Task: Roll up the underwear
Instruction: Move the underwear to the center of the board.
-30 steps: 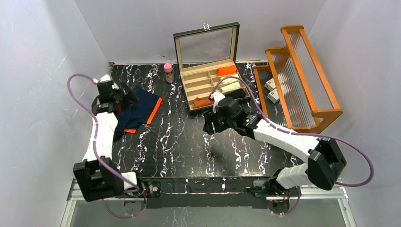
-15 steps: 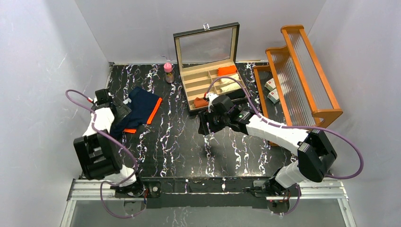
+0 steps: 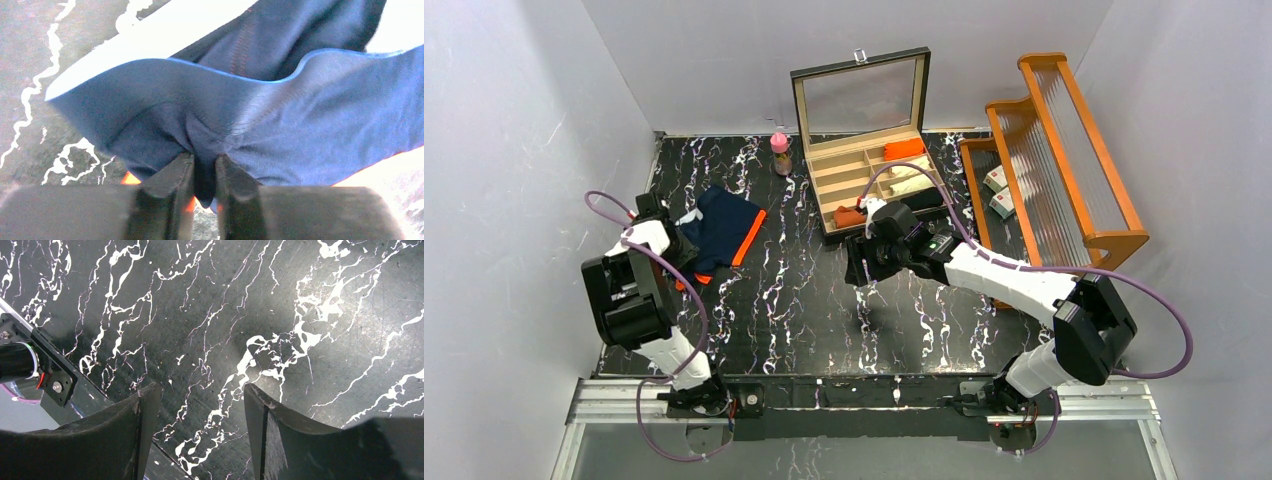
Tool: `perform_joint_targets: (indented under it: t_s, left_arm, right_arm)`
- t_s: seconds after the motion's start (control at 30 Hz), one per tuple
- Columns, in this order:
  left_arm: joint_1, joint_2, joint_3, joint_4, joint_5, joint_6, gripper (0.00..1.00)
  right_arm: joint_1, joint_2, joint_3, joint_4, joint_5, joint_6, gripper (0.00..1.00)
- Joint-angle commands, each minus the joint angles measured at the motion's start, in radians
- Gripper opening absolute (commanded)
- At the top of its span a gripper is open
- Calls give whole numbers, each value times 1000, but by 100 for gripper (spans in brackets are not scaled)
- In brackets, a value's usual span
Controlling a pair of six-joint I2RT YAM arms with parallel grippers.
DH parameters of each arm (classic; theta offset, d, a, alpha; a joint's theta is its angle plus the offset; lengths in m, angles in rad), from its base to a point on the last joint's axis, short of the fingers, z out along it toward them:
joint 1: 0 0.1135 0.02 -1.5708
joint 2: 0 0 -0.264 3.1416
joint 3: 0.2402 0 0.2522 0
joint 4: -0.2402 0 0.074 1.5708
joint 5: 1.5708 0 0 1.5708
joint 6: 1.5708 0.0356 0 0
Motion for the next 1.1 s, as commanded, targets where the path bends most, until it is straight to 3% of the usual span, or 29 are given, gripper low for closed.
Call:
perform_joint_targets:
  t_s: [0.0,0.27,0.37,0.53,0.67,0.73,0.83,0.93,1.07]
  left_arm:
    - [-82,-121,-96,-31,192,-1,3]
    - [-436,-481,-290,-45,332,-243,0]
    - [-568,-622,-353,-78,325,-332,0]
    - [-759,-724,-430,-110,350,-403,3]
    - [-936,-627,-379,-138,383,-357,33]
    - [-1002,-630,-314,-204,293,-363,51]
    - [-1015,-700,-219,-340,105,-383,76]
    - [-1013,-762,-179,-452,-109,-435,92]
    - [-1011,-765,-205,-481,-216,-475,98]
  right_arm:
    - [-5,-46,16,-18,34,-8,69]
    - [-15,-127,5,-40,44,22,70]
    - [-17,-171,-35,-29,54,45,71]
    - [-23,-210,-88,-14,94,65,76]
    - [-37,-199,-92,-20,133,62,81]
    - [-46,-181,-79,-23,112,46,82]
    - [-55,-134,-50,-32,87,28,83]
    - [-65,-68,-25,-20,20,9,84]
    - [-80,72,62,-31,-30,-6,82]
